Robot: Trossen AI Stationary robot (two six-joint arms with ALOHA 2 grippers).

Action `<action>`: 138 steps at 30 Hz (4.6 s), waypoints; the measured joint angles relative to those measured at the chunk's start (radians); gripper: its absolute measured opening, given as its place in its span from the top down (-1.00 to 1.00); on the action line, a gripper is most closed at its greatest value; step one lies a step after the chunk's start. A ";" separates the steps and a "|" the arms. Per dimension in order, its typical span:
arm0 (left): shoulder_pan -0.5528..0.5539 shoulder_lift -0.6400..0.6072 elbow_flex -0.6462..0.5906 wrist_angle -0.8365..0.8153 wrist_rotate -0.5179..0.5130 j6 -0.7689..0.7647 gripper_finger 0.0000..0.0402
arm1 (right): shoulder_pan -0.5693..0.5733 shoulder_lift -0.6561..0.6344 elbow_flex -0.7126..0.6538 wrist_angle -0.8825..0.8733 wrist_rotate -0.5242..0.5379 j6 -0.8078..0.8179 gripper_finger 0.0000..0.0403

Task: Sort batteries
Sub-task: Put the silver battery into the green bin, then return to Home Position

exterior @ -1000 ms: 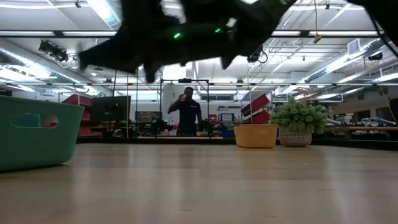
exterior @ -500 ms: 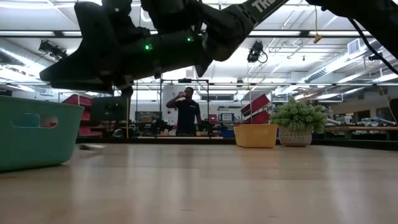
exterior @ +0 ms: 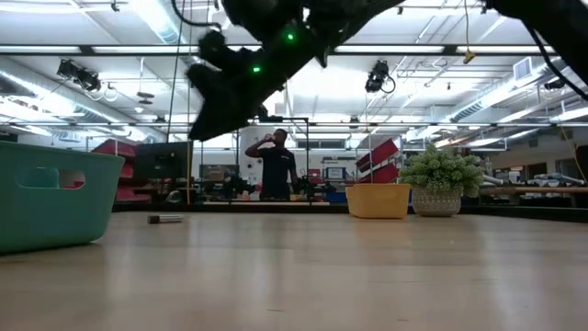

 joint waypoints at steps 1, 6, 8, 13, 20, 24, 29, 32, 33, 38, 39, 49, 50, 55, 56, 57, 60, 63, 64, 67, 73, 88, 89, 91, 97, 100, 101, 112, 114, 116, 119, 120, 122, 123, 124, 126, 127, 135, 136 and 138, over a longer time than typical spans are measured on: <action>0.000 -0.004 0.000 0.000 -0.014 0.000 0.48 | -0.038 -0.004 0.030 -0.059 -0.073 0.009 0.40; 0.000 -0.040 0.000 -0.006 -0.054 0.001 0.48 | -0.132 0.080 0.177 -0.231 -0.351 -0.051 0.40; 0.000 -0.062 0.000 -0.026 -0.063 -0.001 0.48 | -0.133 0.127 0.226 -0.301 -0.393 -0.050 0.39; 0.000 -0.115 0.000 -0.113 -0.054 -0.031 0.48 | -0.106 0.219 0.346 -0.286 -0.374 -0.015 0.34; 0.000 -0.161 -0.001 -0.130 0.006 -0.028 0.48 | -0.055 0.357 0.511 -0.316 -0.287 -0.038 0.26; 0.000 -0.164 0.000 -0.174 0.061 -0.058 0.48 | -0.053 0.403 0.559 -0.385 -0.287 -0.062 0.22; 0.000 -0.163 0.000 -0.271 0.138 -0.153 0.48 | -0.050 0.403 0.561 -0.411 -0.287 -0.068 0.22; 0.000 -0.162 -0.001 -0.328 0.195 -0.210 0.48 | -0.049 0.402 0.560 -0.443 -0.287 -0.074 0.21; 0.000 -0.163 -0.001 -0.341 0.216 -0.223 0.48 | -0.047 0.403 0.553 -0.443 -0.287 -0.075 0.21; 0.000 -0.161 -0.001 -0.348 0.261 -0.237 0.48 | -0.037 0.403 0.507 -0.397 -0.256 -0.088 0.22; 0.000 -0.161 -0.001 -0.347 0.261 -0.237 0.48 | -0.036 0.403 0.497 -0.384 -0.252 -0.087 0.22; 0.000 -0.161 -0.001 -0.344 0.271 -0.265 0.48 | -0.025 0.394 0.427 -0.340 -0.258 -0.076 0.71; 0.000 -0.161 -0.001 -0.343 0.275 -0.269 0.48 | -0.021 0.394 0.424 -0.339 -0.264 -0.080 0.82; 0.000 -0.161 -0.001 -0.343 0.279 -0.337 0.48 | 0.000 0.399 0.396 -0.194 -0.355 -0.073 0.93; 0.000 -0.161 -0.001 -0.343 0.279 -0.358 0.48 | 0.012 0.403 0.396 -0.149 -0.362 -0.073 0.94; 0.000 -0.160 -0.001 -0.343 0.279 -0.376 0.48 | 0.024 0.404 0.394 -0.129 -0.364 -0.073 0.96; 0.000 -0.160 -0.001 -0.343 0.279 -0.416 0.48 | 0.048 0.404 0.390 -0.059 -0.354 -0.078 0.96; 0.000 -0.160 -0.001 -0.343 0.273 -0.416 0.48 | 0.053 0.382 0.389 -0.043 -0.230 -0.107 0.97; 0.000 -0.160 -0.001 -0.343 0.265 -0.416 0.48 | 0.053 0.363 0.389 -0.050 -0.187 -0.118 0.97; 0.000 -0.160 -0.001 -0.342 0.225 -0.417 0.48 | 0.043 0.308 0.393 -0.050 -0.141 -0.132 0.97; 0.000 -0.160 -0.001 -0.344 0.214 -0.419 0.48 | 0.063 0.280 0.393 -0.022 -0.457 -0.158 0.97; 0.000 -0.151 -0.038 -0.339 0.301 -0.529 0.48 | 0.162 0.291 0.394 -0.007 -0.434 -0.050 0.29; 0.000 -0.150 -0.038 -0.338 0.319 -0.533 0.48 | 0.165 0.289 0.394 -0.013 -0.434 -0.059 0.27; 0.000 -0.146 -0.038 -0.337 0.336 -0.549 0.48 | 0.172 0.268 0.394 -0.058 -0.434 -0.090 0.26; -0.033 -0.117 -0.135 -0.141 0.263 -0.525 0.48 | 0.186 0.127 0.396 -0.318 -0.422 -0.126 0.35; -0.045 -0.080 -0.259 0.211 0.317 -0.373 0.48 | 0.205 0.078 0.396 -0.414 -0.415 -0.162 0.38; -0.045 -0.063 -0.300 0.338 0.352 -0.313 0.48 | 0.214 0.064 0.394 -0.438 -0.415 -0.175 0.38; -0.025 -0.154 -0.363 0.724 0.399 0.138 0.53 | 0.271 -0.024 0.394 -0.585 -0.287 -0.185 0.39; 0.027 -0.177 -0.362 0.750 0.521 0.182 0.55 | 0.272 -0.031 0.394 -0.574 -0.287 -0.187 0.39; 0.086 -0.183 -0.363 0.751 0.684 0.178 0.57 | 0.273 -0.033 0.394 -0.572 -0.282 -0.192 0.39; 0.179 -0.162 -0.363 0.737 0.763 0.141 0.60 | 0.273 -0.037 0.394 -0.507 -0.247 -0.216 0.39; 0.206 -0.153 -0.364 0.723 0.762 0.134 0.61 | 0.274 -0.039 0.394 -0.482 -0.244 -0.235 0.39; 0.258 -0.138 -0.364 0.708 0.782 0.110 0.62 | 0.276 -0.057 0.394 -0.428 -0.235 -0.275 0.39; 0.284 -0.127 -0.364 0.707 0.825 0.092 0.63 | 0.280 -0.072 0.394 -0.424 -0.224 -0.291 0.39; 0.310 -0.117 -0.364 0.708 0.889 0.061 0.63 | 0.286 -0.089 0.394 -0.414 -0.215 -0.310 0.39; 0.366 -0.097 -0.365 0.703 1.106 -0.026 0.63 | 0.299 -0.134 0.394 -0.413 -0.182 -0.342 0.39; 0.393 -0.076 -0.365 0.715 1.242 -0.065 0.63 | 0.308 -0.158 0.394 -0.418 -0.159 -0.358 0.39; 0.481 -0.124 -0.315 0.593 1.271 -0.075 0.63 | 0.425 -0.316 0.394 -0.606 0.071 -0.345 0.39; 0.485 -0.161 -0.296 0.540 1.260 -0.049 0.63 | 0.441 -0.330 0.394 -0.634 0.099 -0.328 0.39; 0.489 -0.243 -0.263 0.444 1.257 -0.011 0.63 | 0.468 -0.357 0.375 -0.663 0.151 -0.300 0.39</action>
